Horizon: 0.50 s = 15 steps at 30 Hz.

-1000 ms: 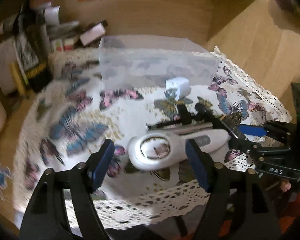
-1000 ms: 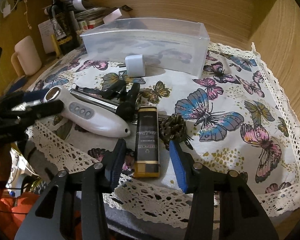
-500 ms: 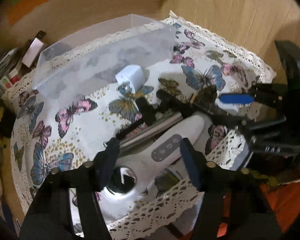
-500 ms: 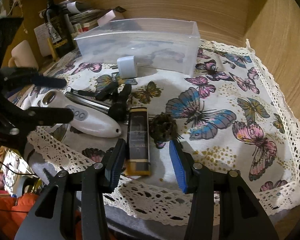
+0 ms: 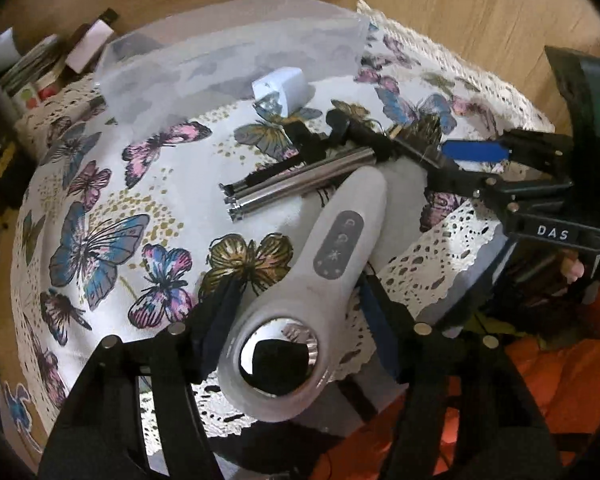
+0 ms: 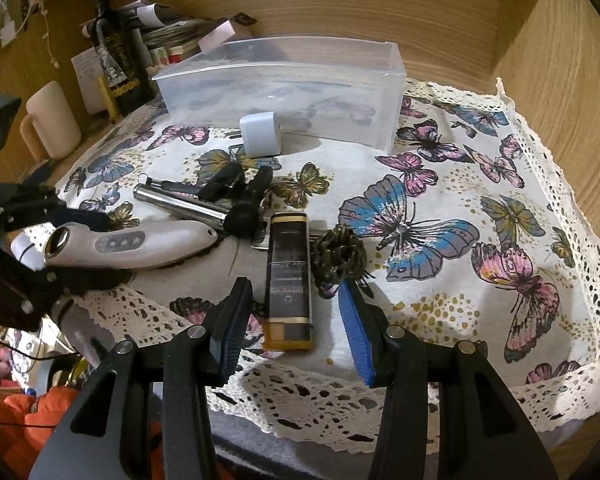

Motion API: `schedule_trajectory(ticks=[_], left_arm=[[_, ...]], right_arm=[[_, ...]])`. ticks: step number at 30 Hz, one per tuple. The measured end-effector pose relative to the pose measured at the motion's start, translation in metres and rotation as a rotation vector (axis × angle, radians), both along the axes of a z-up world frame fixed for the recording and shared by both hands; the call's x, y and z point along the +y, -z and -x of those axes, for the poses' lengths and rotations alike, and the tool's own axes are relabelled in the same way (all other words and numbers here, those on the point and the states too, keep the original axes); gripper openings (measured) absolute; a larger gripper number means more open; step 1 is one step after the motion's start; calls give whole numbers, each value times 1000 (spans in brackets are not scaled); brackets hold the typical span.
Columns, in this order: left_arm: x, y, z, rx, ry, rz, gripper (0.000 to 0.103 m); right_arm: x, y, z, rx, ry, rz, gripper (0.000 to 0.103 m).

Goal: Organize rigid objects
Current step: 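Grasp the white massager with the left tool while the right tool grasps the black-gold bottle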

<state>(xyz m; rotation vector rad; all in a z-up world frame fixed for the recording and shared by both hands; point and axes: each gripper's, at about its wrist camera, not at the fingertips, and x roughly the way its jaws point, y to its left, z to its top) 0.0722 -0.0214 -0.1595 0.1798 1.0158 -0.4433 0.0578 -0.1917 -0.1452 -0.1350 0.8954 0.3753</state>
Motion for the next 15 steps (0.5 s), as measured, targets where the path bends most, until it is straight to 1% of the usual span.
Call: schedule_trajectory(ticks=[3, 5, 7, 8, 11, 15], left_arm=[[10, 1, 2, -15, -58, 42, 61], [13, 1, 4, -34, -96, 49, 57], [15, 1, 4, -44, -129, 43, 47], [17, 1, 3, -44, -152, 47, 44], [26, 0, -3, -46, -231, 53, 43], [31, 2, -6, -58, -291, 62, 43]], right_arm=[[5, 1, 0, -3, -6, 3, 42], [7, 2, -2, -4, -4, 2, 42], [9, 1, -3, -5, -5, -2, 42], [10, 1, -3, -6, -4, -1, 42], [13, 1, -5, -9, -3, 0, 42], [15, 2, -7, -12, -1, 0, 42]])
